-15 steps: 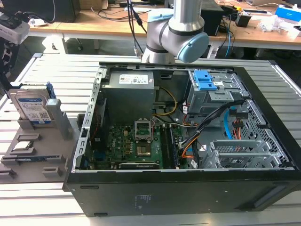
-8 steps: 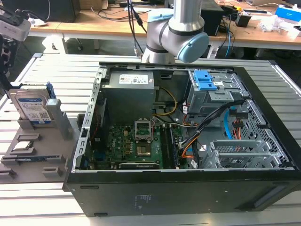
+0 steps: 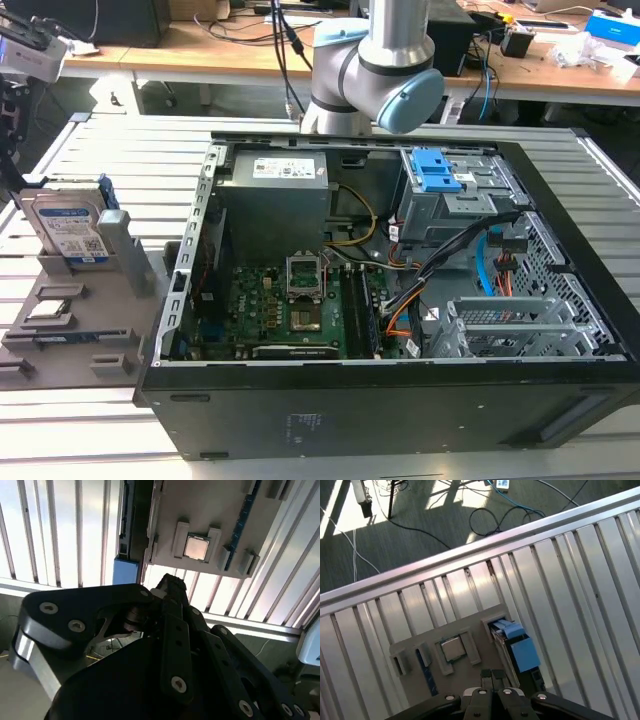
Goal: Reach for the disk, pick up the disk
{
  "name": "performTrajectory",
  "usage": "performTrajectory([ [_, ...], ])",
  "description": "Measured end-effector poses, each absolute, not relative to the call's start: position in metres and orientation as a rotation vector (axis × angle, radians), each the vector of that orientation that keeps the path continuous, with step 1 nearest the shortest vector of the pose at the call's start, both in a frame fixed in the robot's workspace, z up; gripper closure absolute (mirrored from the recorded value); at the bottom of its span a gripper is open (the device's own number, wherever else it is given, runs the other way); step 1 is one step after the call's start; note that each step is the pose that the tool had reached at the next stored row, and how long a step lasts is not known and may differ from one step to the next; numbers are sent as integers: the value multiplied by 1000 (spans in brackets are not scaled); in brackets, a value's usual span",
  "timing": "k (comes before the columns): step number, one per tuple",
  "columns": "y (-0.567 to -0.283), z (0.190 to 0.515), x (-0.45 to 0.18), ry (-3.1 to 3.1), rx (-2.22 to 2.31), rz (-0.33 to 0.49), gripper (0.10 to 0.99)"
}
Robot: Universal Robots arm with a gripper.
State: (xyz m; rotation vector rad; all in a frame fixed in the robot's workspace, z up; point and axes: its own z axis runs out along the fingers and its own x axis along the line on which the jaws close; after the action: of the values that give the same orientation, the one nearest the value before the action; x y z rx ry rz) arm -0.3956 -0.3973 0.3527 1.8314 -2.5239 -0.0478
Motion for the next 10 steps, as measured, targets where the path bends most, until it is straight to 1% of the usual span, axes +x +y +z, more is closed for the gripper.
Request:
performTrajectory([
  [10,-397,353,-396,-2353,2042,-44,980],
])
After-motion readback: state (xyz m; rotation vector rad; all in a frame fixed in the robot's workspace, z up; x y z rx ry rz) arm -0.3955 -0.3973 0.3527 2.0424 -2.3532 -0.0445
